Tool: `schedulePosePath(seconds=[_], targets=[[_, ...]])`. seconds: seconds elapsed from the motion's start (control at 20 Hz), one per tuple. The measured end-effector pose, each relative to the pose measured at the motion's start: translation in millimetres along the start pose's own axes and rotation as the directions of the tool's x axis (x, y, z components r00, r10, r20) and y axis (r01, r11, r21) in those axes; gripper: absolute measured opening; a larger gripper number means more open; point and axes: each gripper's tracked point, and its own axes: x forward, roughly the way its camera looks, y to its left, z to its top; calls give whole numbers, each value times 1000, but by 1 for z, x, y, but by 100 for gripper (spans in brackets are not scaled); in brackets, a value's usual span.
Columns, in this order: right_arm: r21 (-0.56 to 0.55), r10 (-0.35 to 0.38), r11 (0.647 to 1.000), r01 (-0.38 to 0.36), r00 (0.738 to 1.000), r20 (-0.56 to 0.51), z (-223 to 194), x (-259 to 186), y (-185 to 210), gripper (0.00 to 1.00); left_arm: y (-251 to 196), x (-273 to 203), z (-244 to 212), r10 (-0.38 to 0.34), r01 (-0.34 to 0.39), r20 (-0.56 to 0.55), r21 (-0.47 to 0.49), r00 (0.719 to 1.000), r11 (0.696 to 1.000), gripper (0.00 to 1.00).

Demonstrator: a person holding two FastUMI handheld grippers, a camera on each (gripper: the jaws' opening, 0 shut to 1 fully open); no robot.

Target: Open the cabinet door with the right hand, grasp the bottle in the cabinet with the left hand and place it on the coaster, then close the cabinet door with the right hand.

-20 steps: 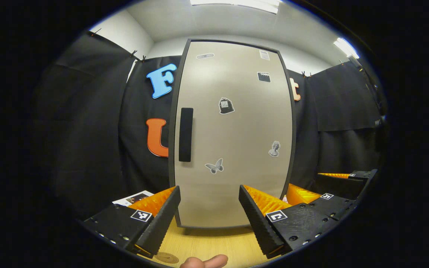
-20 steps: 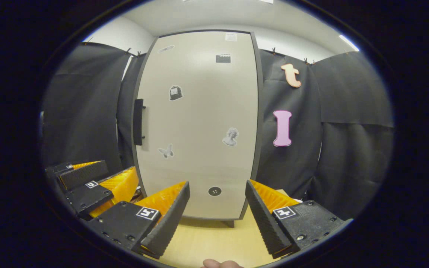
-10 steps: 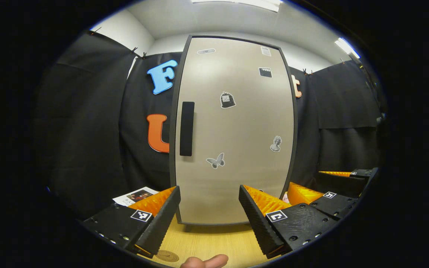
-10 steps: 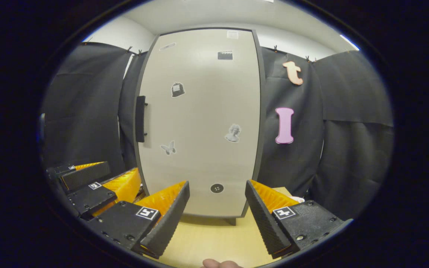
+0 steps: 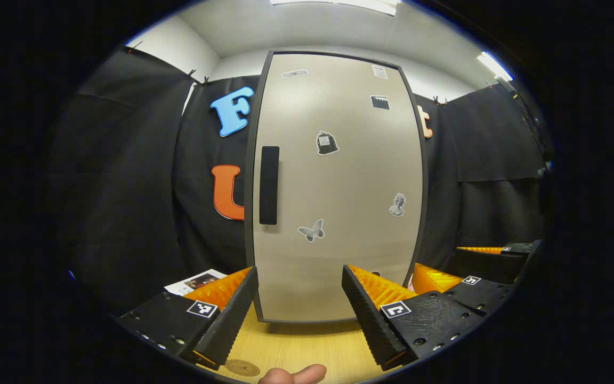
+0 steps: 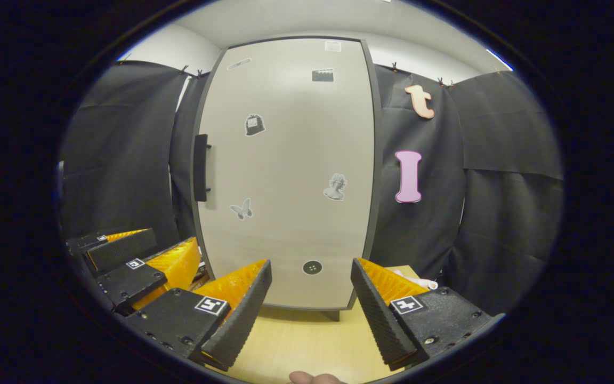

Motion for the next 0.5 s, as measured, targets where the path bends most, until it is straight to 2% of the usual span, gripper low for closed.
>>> schedulePosePath(seconds=[0.2, 0.5], targets=[[-12, -4, 1000, 4, 1000, -8, -3, 7, 1, 95, 3, -2, -1, 1, -1, -11, -9, 1000, 1000, 95], [-18, 27, 999, -26, 1000, 9, 13, 36, 16, 97, 2, -15, 11, -55, 55, 19, 18, 998, 998, 95]])
